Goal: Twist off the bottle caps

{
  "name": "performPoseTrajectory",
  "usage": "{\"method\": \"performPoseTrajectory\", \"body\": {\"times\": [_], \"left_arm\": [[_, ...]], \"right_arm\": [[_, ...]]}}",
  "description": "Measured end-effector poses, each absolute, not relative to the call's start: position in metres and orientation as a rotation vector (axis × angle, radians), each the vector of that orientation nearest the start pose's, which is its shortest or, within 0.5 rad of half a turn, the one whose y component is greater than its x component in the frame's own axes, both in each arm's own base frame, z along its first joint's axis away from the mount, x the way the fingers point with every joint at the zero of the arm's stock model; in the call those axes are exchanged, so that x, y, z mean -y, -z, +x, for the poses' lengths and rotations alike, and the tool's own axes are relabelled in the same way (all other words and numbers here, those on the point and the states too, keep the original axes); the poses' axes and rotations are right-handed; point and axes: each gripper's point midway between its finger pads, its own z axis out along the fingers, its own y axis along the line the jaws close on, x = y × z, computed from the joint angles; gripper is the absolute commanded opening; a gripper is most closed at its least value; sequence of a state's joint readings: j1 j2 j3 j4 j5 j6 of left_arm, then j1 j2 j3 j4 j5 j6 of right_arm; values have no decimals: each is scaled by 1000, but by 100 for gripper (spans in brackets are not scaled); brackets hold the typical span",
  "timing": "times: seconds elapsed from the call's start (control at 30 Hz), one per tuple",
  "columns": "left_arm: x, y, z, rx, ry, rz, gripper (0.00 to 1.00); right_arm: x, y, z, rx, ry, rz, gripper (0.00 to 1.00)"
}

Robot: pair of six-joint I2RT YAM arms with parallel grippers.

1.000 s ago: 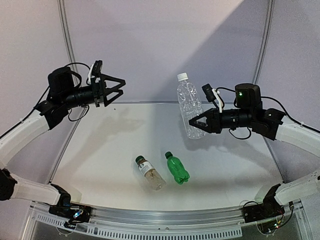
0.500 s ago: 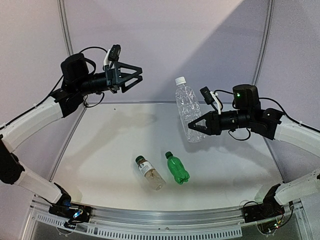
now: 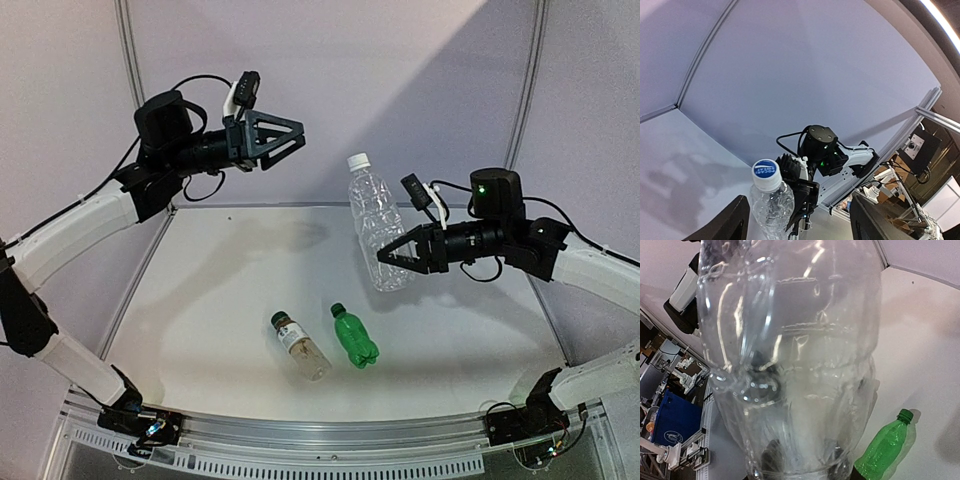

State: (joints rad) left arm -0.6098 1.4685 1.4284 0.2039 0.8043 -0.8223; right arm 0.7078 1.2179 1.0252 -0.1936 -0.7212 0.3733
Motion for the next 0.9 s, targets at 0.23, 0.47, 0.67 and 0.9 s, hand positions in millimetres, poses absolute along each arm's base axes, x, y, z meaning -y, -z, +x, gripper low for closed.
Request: {"method": "performPoseTrajectory", "body": {"times": [0.23,0.47,0.67,0.9], "left_arm": [[372,-454,268,-1606,1688,667,72],[402,-443,265,-1639,1701,687,71],[421,-439,271,-1657,1701,695,63],[428,-437,277,-1670,1697,696,51]], "right_arm": [[-327,-300,203,-1946,-1413,-856,10],[-325,-310,196,-1915,-1423,-862,10],[-328,-314,191,-1899,-1430,-877,10],[-327,-314,192,-1898,-1425,-876,9]]}}
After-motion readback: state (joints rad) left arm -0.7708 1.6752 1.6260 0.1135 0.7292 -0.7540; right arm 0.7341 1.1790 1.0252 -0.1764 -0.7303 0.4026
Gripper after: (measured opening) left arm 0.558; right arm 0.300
